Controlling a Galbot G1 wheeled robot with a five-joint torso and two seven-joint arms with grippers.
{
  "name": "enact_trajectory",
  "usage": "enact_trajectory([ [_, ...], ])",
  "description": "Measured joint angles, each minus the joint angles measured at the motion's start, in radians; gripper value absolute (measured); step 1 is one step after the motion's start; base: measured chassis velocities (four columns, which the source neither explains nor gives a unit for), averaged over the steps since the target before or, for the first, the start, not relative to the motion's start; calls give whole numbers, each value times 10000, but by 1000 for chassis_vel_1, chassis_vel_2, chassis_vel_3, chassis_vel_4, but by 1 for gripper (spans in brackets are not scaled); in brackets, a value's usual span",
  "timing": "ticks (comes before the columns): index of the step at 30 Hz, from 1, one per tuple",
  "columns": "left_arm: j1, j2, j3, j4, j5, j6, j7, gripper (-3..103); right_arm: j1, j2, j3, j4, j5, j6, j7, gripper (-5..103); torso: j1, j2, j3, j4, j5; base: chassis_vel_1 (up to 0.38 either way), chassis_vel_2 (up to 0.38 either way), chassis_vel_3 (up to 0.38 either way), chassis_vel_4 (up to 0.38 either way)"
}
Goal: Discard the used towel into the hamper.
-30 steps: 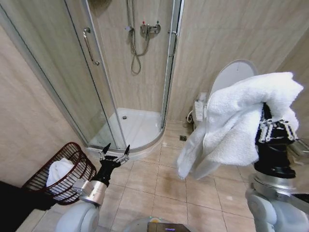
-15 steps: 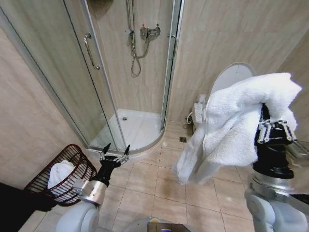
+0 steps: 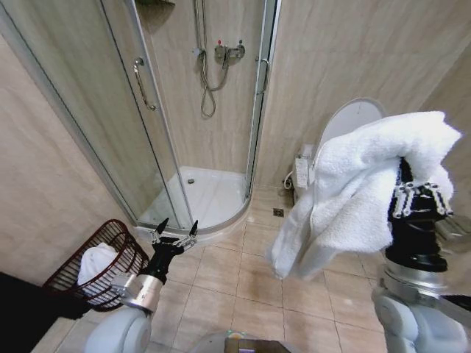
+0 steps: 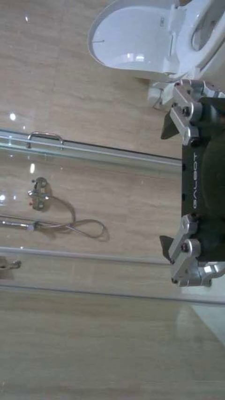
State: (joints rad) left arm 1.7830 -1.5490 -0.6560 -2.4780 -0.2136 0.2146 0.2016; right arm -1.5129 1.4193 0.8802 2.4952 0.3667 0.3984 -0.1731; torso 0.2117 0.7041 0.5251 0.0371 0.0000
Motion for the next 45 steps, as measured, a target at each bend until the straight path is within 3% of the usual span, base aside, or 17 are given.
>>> enact_trajectory([
  [17,0,0,0,0,0,0,0,100,6,-26,35,10,-13,35,33,12,197,471,274,-1,1,0,0,0,0],
  [45,0,0,0,0,0,0,0,100,-19,-87,112,45,215,211,-112,12,753,1758,997,-2,0,0,0,0,0],
])
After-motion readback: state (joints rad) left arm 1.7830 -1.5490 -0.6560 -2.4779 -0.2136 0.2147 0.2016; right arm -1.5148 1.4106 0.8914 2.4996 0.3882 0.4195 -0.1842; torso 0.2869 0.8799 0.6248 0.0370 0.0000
